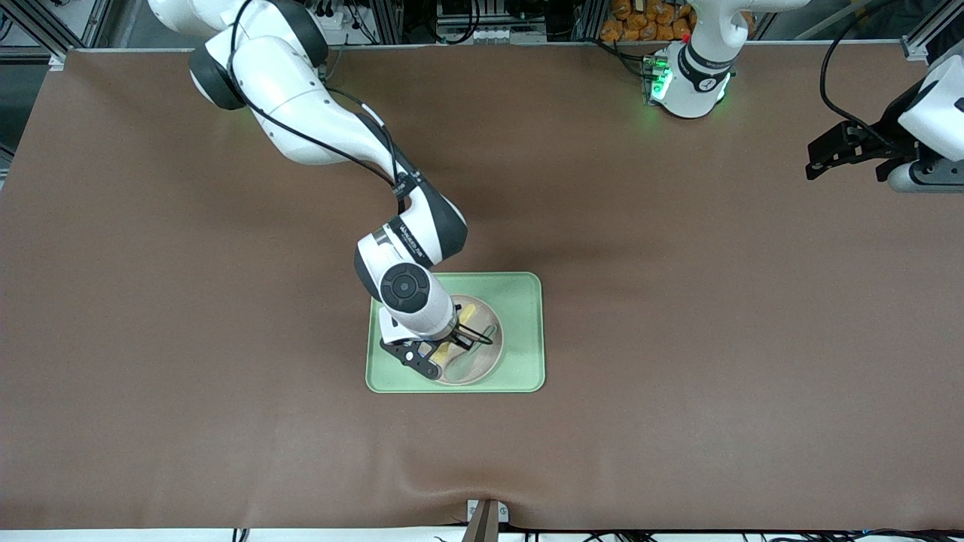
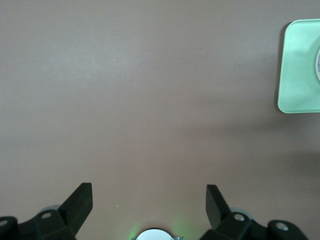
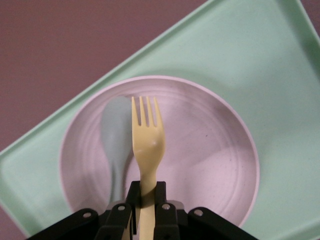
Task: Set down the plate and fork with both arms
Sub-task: 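Lift the fork with the right gripper and move it beside the plate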
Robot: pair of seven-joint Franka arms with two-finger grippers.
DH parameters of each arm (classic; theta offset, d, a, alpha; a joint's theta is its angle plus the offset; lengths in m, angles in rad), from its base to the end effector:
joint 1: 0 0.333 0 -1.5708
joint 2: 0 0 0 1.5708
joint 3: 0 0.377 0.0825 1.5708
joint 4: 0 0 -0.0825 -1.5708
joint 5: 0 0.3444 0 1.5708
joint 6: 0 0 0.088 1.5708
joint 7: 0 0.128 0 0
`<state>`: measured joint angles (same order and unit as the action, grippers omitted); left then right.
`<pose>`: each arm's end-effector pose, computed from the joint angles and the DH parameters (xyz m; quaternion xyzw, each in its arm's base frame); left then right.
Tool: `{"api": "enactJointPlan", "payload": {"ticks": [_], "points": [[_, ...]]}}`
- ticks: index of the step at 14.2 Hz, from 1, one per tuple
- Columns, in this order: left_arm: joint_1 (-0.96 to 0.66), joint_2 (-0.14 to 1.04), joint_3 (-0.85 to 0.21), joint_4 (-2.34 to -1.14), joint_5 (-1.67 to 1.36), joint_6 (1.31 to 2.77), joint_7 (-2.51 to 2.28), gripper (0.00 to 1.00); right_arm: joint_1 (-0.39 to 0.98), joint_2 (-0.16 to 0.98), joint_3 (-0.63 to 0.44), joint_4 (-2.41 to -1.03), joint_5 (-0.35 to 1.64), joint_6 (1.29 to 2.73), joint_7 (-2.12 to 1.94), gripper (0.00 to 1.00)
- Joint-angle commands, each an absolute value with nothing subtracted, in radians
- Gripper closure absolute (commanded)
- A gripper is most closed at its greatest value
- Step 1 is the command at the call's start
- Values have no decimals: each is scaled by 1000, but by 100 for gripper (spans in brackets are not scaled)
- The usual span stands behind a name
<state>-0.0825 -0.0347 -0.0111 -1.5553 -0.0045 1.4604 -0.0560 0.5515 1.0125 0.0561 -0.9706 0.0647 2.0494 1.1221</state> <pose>0.4871 -0.0465 0.6792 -0.9994 0.0190 0.0302 0.0002 0.6717 0.4500 0.2794 -0.9577 0.2808 0.0180 0.0598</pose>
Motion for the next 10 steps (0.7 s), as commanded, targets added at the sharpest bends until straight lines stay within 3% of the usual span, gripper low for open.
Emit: {"api": "enactJointPlan", "payload": {"ticks": [1, 5, 10], "points": [[-81, -31, -14, -1542, -6, 1454, -48, 0, 496, 970, 104, -963, 74, 2022, 1073, 100], [-81, -31, -14, -1542, -8, 1454, -48, 0, 371, 959, 204, -974, 40, 2019, 910, 100], [-78, -31, -15, -1542, -8, 1456, -46, 0, 269, 957, 319, -1017, -139, 1916, 775, 100]]}}
